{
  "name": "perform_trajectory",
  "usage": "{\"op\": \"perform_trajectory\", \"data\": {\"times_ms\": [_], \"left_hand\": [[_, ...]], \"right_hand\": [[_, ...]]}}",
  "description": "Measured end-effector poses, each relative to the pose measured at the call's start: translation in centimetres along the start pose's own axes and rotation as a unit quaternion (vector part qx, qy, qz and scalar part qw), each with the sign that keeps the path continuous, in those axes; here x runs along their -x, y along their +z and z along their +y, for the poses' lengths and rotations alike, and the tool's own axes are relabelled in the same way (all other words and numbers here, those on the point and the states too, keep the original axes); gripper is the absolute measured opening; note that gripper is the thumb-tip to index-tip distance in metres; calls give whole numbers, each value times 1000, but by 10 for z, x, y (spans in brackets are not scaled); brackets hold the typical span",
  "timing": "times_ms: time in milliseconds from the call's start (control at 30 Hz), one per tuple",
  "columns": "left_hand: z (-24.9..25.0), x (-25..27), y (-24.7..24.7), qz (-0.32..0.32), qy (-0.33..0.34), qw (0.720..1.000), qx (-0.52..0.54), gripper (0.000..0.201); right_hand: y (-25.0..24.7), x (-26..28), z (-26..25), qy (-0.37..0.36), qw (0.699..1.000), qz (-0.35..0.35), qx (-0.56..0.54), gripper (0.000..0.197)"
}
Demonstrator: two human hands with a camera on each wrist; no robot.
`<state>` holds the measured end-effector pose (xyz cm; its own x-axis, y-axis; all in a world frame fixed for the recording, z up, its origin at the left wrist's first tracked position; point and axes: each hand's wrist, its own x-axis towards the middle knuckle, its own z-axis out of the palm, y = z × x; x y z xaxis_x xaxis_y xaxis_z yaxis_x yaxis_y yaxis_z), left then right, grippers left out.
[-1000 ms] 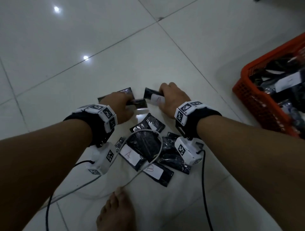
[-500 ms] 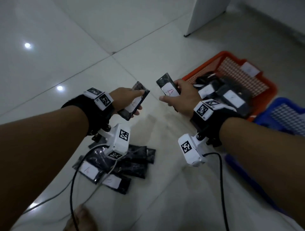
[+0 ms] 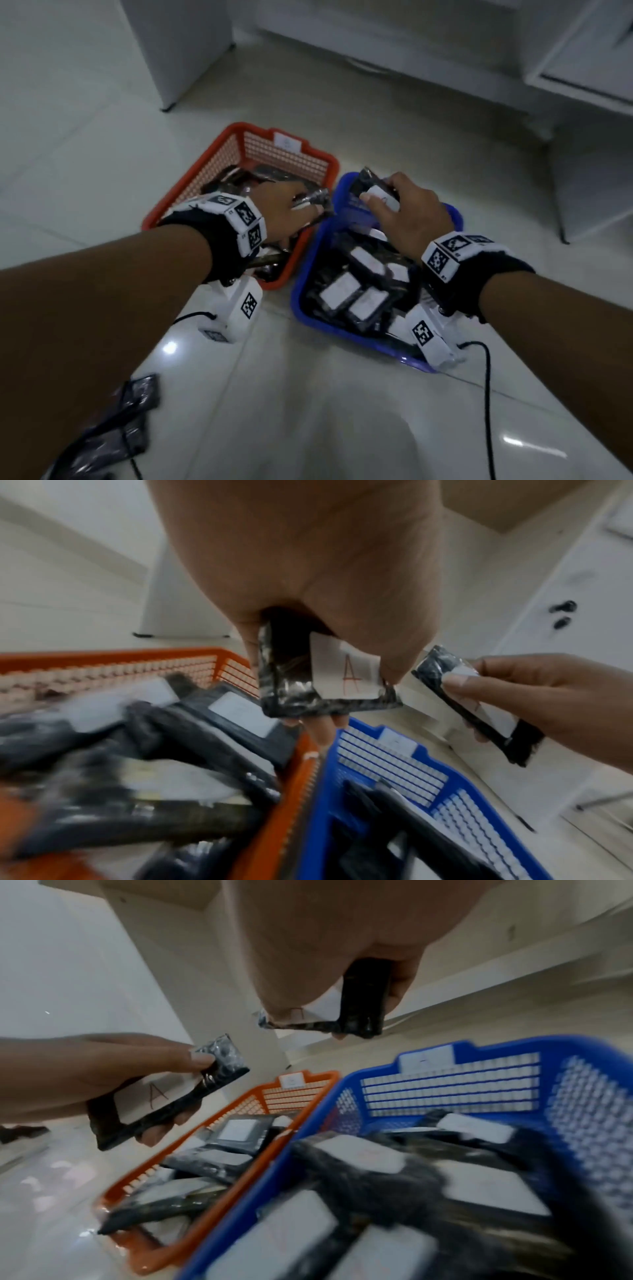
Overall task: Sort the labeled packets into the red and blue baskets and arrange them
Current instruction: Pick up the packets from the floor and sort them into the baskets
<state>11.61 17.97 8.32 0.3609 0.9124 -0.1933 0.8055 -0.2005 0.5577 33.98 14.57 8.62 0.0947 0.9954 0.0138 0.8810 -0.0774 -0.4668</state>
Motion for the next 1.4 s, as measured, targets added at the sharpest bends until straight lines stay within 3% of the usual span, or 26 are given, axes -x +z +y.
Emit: {"op": "perform_trajectory", "data": {"times_ms": [133,233,300,400,533,667,900,1100,1200,1400], "left_hand": [[45,-37,49,-61,81,993,-67,37],[59,-48,78,-74,84,990,-90,32],[58,-51,92,-50,94,990,-90,23],[52,-51,100,6,118,987,-111,51],[36,-42,88,51,102,986,-118,56],[1,-19,62,82,70,983,-151,51],[-75,64,-6,148,-68,970,-178,51],[-169,172,-53,149,-249,935,-206,48],[-217,238,-59,142,-334,911,-197,46],[-286,334,-41,89,-448,879,-135,42]], "right_hand": [[-23,21,64,45,997,5,66,40],[-18,33,98,54,995,-3,82,45],[-10,39,108,59,995,-18,76,43],[7,43,110,55,996,-54,45,42],[34,41,93,53,991,-120,38,50],[46,35,63,44,990,-92,95,54],[81,23,-45,-120,987,-24,100,44],[156,42,-183,-259,963,-59,49,39],[195,64,-239,-323,940,-110,24,36],[264,110,-307,-371,893,-250,42,36]]}}
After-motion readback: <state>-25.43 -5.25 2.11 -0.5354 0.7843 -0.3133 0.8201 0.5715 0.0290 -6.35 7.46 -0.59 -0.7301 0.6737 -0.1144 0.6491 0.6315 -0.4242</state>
